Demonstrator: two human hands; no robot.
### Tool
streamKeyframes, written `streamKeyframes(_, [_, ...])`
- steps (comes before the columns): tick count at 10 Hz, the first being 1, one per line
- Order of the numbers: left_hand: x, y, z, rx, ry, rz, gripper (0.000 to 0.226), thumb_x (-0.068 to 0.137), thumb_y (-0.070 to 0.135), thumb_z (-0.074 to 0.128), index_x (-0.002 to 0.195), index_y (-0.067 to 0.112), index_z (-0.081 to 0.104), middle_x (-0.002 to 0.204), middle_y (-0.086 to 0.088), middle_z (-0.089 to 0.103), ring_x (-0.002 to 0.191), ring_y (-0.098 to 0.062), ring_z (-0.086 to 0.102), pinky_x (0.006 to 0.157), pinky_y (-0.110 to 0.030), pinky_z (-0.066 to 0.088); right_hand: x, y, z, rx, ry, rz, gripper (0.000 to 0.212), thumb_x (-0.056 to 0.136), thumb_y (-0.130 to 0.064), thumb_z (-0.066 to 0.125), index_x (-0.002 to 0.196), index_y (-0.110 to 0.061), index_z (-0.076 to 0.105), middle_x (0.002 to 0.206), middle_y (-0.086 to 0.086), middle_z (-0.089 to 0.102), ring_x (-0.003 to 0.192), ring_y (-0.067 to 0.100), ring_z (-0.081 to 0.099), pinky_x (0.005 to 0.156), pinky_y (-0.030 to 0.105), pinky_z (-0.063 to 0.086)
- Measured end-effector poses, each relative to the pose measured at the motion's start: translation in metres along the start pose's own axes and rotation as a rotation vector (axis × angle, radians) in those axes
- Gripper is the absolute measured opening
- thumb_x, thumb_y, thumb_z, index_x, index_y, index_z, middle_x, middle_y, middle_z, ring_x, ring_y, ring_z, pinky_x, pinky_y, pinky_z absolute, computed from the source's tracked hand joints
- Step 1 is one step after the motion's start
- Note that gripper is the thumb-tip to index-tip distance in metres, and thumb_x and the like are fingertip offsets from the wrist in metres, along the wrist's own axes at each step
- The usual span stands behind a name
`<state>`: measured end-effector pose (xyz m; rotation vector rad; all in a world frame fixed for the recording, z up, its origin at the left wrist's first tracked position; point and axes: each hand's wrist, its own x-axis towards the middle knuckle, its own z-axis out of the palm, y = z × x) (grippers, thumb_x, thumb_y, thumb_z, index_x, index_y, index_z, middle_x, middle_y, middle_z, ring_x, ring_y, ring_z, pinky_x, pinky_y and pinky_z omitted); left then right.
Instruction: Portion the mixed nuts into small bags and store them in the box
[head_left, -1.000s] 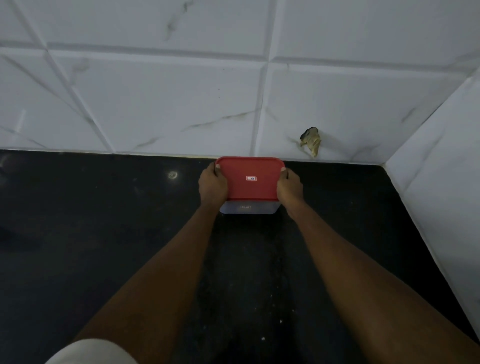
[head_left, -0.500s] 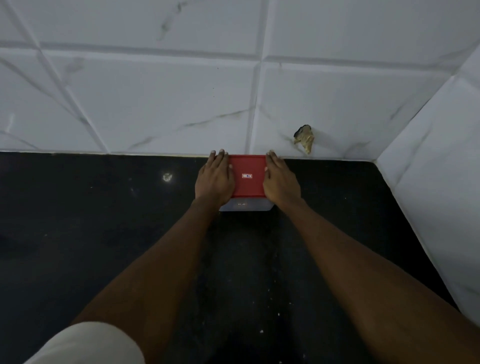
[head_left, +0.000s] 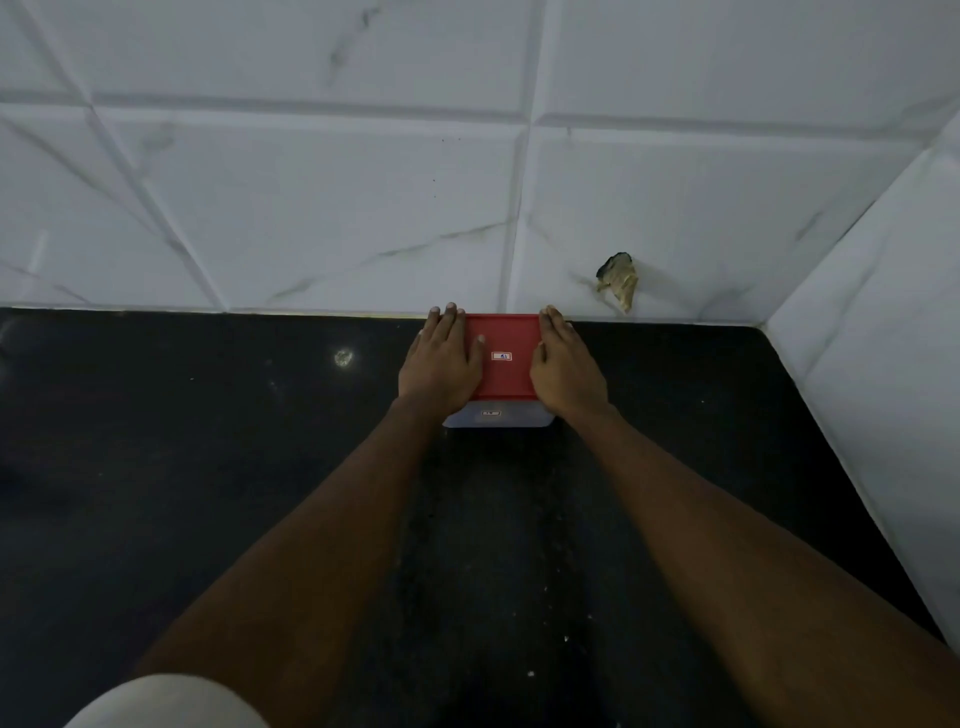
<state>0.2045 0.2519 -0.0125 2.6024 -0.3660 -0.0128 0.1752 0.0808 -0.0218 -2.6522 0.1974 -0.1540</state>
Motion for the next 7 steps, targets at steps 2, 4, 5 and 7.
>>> streamKeyframes(2, [-0.004,0.0,0.001,0.055,0.037,0.019,0.058,0.103,0.036,0.028,0.154,0.01,0.021,0.163,-0.004,0.016,0.151,-0.018,0.005,0.122,-0.035,0.008,-0.004,-0.002,0.001,-0.001,0.011,0.024,0.054,0.105,-0.022,0.031,0.157,-0.014,0.017,0.165,0.002,0.014,0.149,0.022,0.02,0.119,0.037,0.025])
streamKeyframes(4, [-0.003,0.0,-0.002,0.103,-0.013,0.026,0.058,0.104,0.038,0.026,0.155,0.01,0.019,0.163,-0.004,0.014,0.151,-0.019,0.004,0.122,-0.038,0.008,-0.007,-0.006,-0.005,-0.096,-0.034,0.037,0.056,0.104,-0.027,0.03,0.157,-0.016,0.015,0.165,-0.001,0.012,0.15,0.024,0.016,0.118,0.045,0.026])
streamKeyframes(5, [-0.003,0.002,-0.011,0.125,-0.085,0.018,0.062,0.104,0.045,0.021,0.155,0.011,0.014,0.164,-0.004,0.009,0.151,-0.018,0.001,0.122,-0.039,0.006,-0.01,-0.01,-0.011,-0.12,-0.026,0.084,0.055,0.106,-0.036,0.026,0.157,-0.02,0.017,0.165,-0.004,0.013,0.151,0.023,0.01,0.119,0.047,0.017])
streamKeyframes(7, [-0.035,0.01,-0.016,0.119,0.12,0.1,0.061,0.104,0.042,0.027,0.155,0.011,0.017,0.164,-0.004,0.011,0.151,-0.019,0.006,0.121,-0.037,0.012,-0.035,-0.022,-0.02,0.075,0.243,0.127,0.042,0.101,-0.034,0.044,0.136,-0.012,0.049,0.138,0.008,0.051,0.13,0.024,0.044,0.106,0.04,0.036])
